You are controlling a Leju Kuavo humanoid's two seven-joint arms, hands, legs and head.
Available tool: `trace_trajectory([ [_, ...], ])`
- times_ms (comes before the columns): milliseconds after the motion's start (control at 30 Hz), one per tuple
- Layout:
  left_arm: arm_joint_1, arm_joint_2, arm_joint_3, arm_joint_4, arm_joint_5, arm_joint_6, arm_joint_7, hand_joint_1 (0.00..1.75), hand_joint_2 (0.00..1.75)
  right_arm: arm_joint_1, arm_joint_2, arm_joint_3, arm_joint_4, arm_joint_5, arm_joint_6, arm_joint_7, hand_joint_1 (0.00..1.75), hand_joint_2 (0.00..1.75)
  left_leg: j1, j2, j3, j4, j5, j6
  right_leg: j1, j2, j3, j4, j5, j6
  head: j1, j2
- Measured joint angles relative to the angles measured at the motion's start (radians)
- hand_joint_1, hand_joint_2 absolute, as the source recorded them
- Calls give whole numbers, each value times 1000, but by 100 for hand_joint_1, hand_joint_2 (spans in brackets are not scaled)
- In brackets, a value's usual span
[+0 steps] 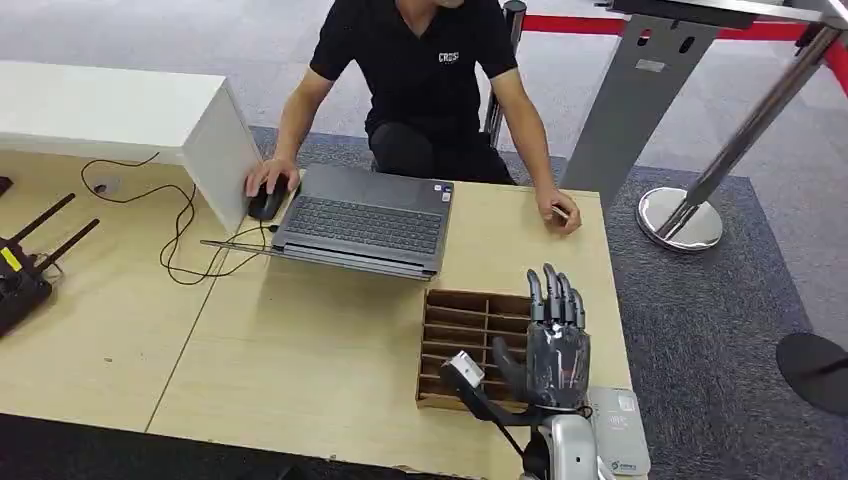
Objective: Pass the card to the sensor for recognition and then transmit it.
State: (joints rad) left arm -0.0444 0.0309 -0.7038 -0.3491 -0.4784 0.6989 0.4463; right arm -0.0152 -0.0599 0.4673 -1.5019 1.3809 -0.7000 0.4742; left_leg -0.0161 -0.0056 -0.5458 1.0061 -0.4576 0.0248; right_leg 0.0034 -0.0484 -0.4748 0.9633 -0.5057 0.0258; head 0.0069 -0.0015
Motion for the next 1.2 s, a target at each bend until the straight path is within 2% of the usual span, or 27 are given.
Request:
trace_trajectory([
  [67,0,0,0,0,0,0,0,0,175,0,0,0,0,-6,0,-4,0,175,0,0,0,0,0,0,0,0,0,0,0,0,0,0],
  [133,0,0,0,0,0,0,0,0,175,0,0,0,0,-7,0,-8,26,175,0,0,0,0,0,0,0,0,0,0,0,0,0,0],
  [200,0,0,0,0,0,0,0,0,175,0,0,0,0,-9,0,-9,24,175,0,0,0,0,0,0,0,0,0,0,0,0,0,0],
  [233,0,0,0,0,0,0,0,0,175,0,0,0,0,-9,0,-9,44,175,0,0,0,0,0,0,0,0,0,0,0,0,0,0],
  [267,0,0,0,0,0,0,0,0,175,0,0,0,0,-9,0,-10,31,175,0,0,0,0,0,0,0,0,0,0,0,0,0,0],
  [300,0,0,0,0,0,0,0,0,175,0,0,0,0,-9,0,-10,9,175,0,0,0,0,0,0,0,0,0,0,0,0,0,0],
  [333,0,0,0,0,0,0,0,0,175,0,0,0,0,-9,0,-12,0,175,0,0,0,0,0,0,0,0,0,0,0,0,0,0],
  [467,0,0,0,0,0,0,-3,0,175,0,0,0,0,-11,0,-23,0,175,0,0,0,0,0,0,0,0,0,0,0,0,0,0],
  [500,0,0,0,0,0,0,-3,0,175,0,0,0,0,-15,0,-28,0,0,0,0,0,0,0,0,0,0,0,0,0,0,0,0],
  [600,0,0,0,0,0,0,-5,0,175,0,2,-1,0,-17,0,-45,0,0,0,0,0,0,0,0,0,0,0,0,0,0,0,0],
  [633,0,0,0,0,0,0,-5,0,175,0,2,-2,0,-18,0,-47,0,175,0,0,0,0,0,0,0,0,0,0,0,0,0,0],
  [1200,0,0,2,0,-3,0,-7,0,175,0,5,-3,0,-10,0,-63,0,175,0,0,0,0,0,0,0,0,0,0,0,0,0,0],
])
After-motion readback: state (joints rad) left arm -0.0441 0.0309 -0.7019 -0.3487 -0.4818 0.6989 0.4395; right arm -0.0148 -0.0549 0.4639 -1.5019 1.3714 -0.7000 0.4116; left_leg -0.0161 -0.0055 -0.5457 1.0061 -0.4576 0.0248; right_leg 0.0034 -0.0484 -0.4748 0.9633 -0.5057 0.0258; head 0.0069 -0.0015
